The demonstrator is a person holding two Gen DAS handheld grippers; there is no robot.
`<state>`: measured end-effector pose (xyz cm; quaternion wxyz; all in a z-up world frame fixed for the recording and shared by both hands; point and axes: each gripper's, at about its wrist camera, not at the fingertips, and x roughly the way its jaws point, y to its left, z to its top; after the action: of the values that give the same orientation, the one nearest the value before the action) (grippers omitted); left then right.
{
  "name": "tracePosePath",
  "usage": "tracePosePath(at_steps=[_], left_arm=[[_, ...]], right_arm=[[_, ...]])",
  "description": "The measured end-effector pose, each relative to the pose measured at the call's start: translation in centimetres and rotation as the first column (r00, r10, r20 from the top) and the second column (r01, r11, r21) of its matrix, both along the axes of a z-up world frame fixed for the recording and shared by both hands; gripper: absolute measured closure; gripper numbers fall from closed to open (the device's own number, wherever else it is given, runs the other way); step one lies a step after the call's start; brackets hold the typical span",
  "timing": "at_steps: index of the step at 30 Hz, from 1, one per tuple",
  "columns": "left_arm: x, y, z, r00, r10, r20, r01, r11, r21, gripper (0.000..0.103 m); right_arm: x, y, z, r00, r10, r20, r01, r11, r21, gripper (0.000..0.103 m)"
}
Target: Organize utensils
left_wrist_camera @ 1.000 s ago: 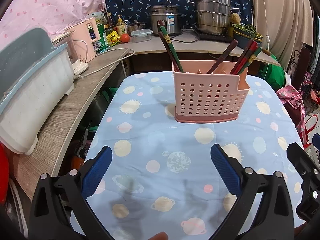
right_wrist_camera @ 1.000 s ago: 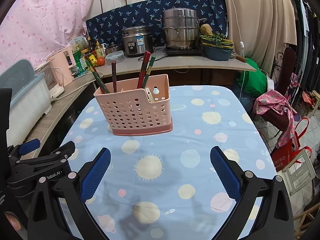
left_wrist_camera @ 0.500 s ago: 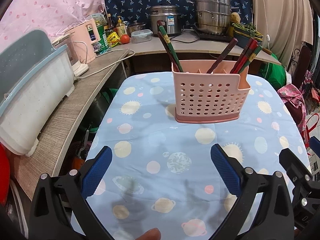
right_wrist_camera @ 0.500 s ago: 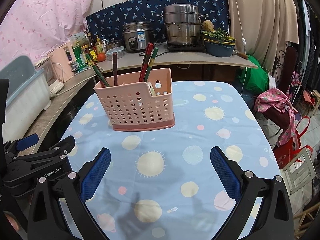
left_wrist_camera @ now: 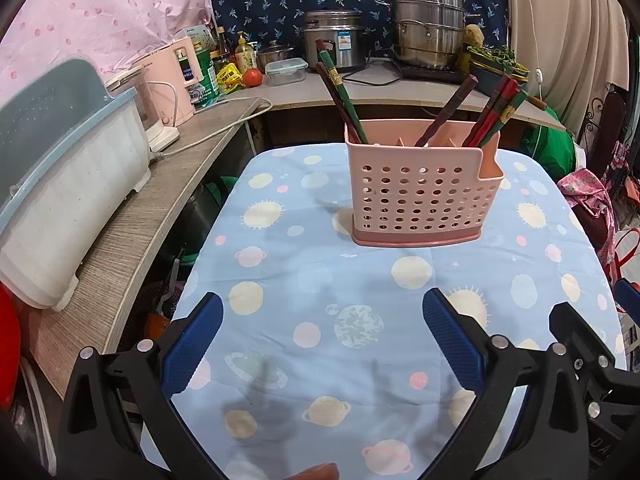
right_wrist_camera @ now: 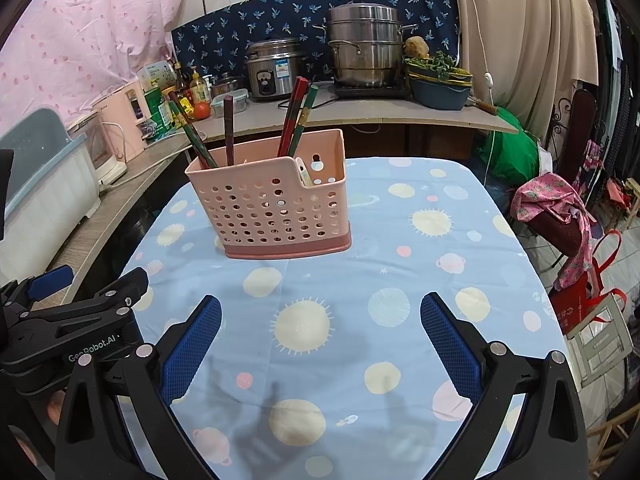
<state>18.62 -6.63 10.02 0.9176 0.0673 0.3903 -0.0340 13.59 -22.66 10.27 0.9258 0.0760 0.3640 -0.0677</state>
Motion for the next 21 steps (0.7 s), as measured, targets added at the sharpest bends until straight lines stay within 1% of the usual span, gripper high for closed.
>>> tracePosePath(at_steps=[5, 10, 21], left_arm=[[-0.01, -0.30, -0.11, 1.000, -0.014, -0.001, 0.014, 1.000, 0.002, 0.007], [0.00, -0.29, -0.12, 1.000, 0.007, 0.010, -0.008, 1.000, 0.008, 0.007], [0.19, -0.32, -0.26, 1.000, 0.001, 0.005, -0.001, 1.000, 0.009, 0.008]], right_arm=[[0.06, 0.04, -0.05, 1.000, 0.000, -0.002, 0.000, 1.000, 0.001, 0.007], [0.19, 0.00, -0.20, 1.000, -0.004, -0.004, 0.004, 1.000, 0.000, 0.007], [0.33, -0.17, -0.38, 1.000, -0.004, -0.002, 0.004, 1.000, -0.001, 0.007]])
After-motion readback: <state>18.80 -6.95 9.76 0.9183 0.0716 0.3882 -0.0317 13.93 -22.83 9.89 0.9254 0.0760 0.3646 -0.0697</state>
